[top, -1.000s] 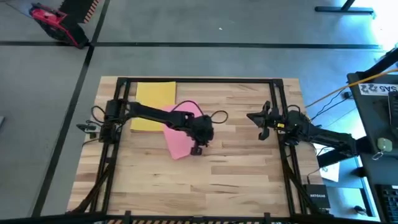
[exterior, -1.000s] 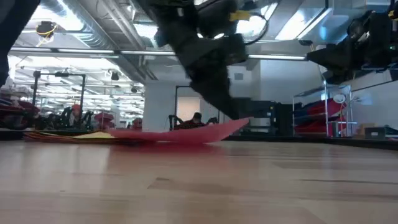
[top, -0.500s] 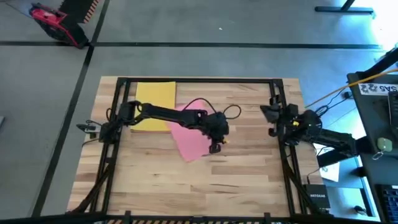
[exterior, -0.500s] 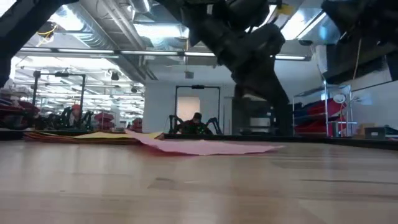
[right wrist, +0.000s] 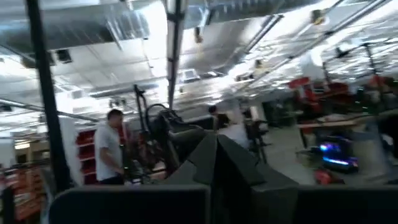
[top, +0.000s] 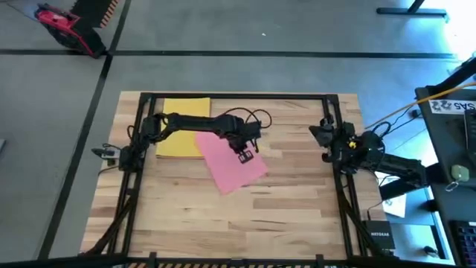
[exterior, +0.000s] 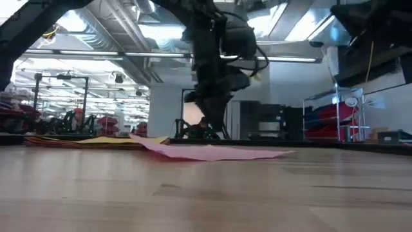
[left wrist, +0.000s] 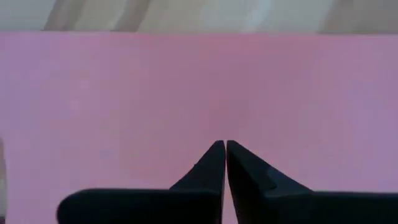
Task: Organize paper
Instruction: Move the pink paper to the top right of the table
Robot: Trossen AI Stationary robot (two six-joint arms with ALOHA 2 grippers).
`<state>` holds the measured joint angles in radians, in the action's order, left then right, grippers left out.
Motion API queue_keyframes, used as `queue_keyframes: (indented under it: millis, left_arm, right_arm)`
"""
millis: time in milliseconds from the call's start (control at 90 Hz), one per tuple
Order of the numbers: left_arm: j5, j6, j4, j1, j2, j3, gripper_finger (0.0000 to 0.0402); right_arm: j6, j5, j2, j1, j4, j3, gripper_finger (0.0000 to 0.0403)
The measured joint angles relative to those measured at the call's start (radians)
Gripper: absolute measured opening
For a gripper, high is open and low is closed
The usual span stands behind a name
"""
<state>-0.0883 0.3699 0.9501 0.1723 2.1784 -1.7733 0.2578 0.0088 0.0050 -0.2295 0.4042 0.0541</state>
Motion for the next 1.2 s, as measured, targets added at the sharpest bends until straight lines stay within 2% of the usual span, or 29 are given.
queue_keyframes:
  millis: [189, 322, 544, 856, 956, 1200]
  left_arm:
    - [-0.004, 0.045, -0.016, 0.030, 0.010, 0.058, 0.0000]
    - [0.001, 0.039, -0.108, 0.043, 0.010, 0.117, 0.0000]
    - [0.053, 0.012, -0.239, 0.049, 0.017, 0.146, 0.0000]
    - [0.067, -0.041, -0.456, 0.040, 0.041, 0.149, 0.0000]
    - [0.109, -0.045, -0.516, 0.045, 0.067, 0.146, 0.0000]
    - [0.190, -0.068, -0.623, 0.045, 0.143, 0.088, 0.0000]
  right_arm:
    - [0.087, 0.051, 0.009, 0.000, -0.028, 0.001, 0.0000]
    - [0.102, 0.017, 0.041, 0.000, -0.131, 0.000, 0.0000]
    - [0.101, 0.001, 0.087, 0.000, -0.168, 0.005, 0.0000]
    - [0.004, 0.001, 0.147, 0.000, -0.401, 0.165, 0.0000]
    - [-0.018, 0.001, 0.188, 0.000, -0.474, 0.228, 0.0000]
    - [-0.050, 0.007, 0.293, 0.000, -0.513, 0.342, 0.0000]
